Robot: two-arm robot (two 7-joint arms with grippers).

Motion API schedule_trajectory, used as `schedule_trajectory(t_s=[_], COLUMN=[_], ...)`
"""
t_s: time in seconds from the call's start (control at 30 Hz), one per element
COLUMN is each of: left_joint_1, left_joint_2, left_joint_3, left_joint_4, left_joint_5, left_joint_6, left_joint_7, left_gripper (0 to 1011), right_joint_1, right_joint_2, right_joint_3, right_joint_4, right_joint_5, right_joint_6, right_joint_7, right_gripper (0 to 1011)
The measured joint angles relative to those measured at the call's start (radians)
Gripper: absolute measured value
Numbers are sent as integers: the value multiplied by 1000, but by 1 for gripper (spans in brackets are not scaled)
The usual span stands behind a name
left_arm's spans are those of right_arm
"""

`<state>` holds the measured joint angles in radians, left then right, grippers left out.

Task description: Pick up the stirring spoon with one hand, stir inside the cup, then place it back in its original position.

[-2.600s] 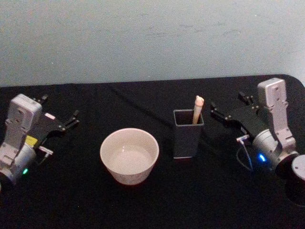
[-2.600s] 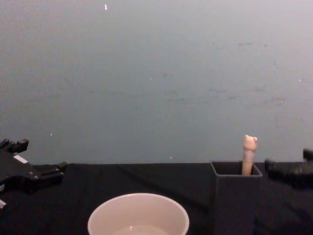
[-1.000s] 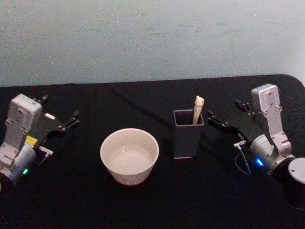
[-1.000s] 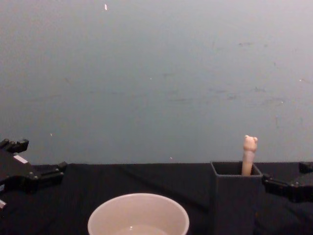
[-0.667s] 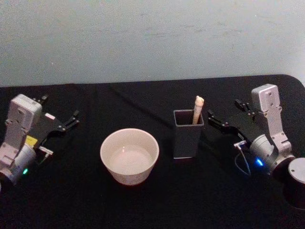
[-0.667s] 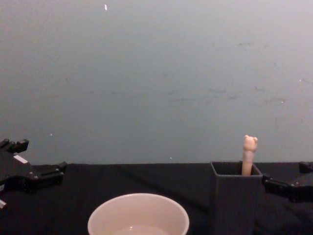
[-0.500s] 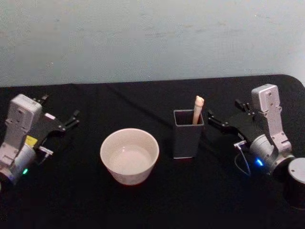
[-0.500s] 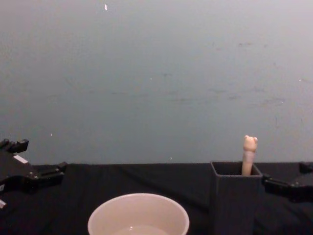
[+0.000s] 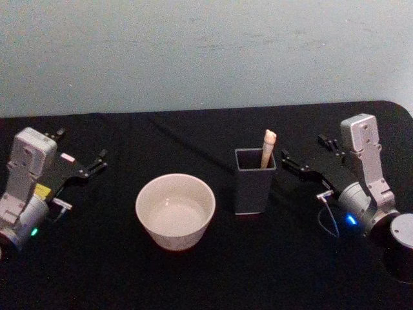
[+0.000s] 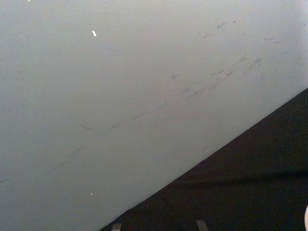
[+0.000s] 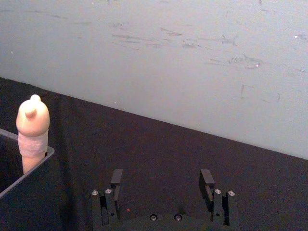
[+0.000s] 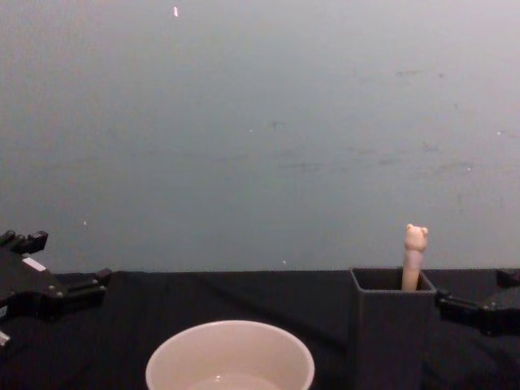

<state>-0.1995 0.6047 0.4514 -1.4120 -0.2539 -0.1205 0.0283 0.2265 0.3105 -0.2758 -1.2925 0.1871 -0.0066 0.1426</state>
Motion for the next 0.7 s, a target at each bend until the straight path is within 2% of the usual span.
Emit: schedule_trajectory(t_s=[0.7], left_joint_1=[0], left_joint_2=[0], left_joint_3=[0], left_joint_4=[0], left_joint_5=[0], left_joint_6=[0], left_joint_7=[0], left_gripper=[1001], right_joint_1=[0], right_joint_2=[0], right_joint_3=[0], right_joint_4=[0], right_joint_5=[0], right_joint_6=[0], right_joint_7=[0], right_gripper=[1003])
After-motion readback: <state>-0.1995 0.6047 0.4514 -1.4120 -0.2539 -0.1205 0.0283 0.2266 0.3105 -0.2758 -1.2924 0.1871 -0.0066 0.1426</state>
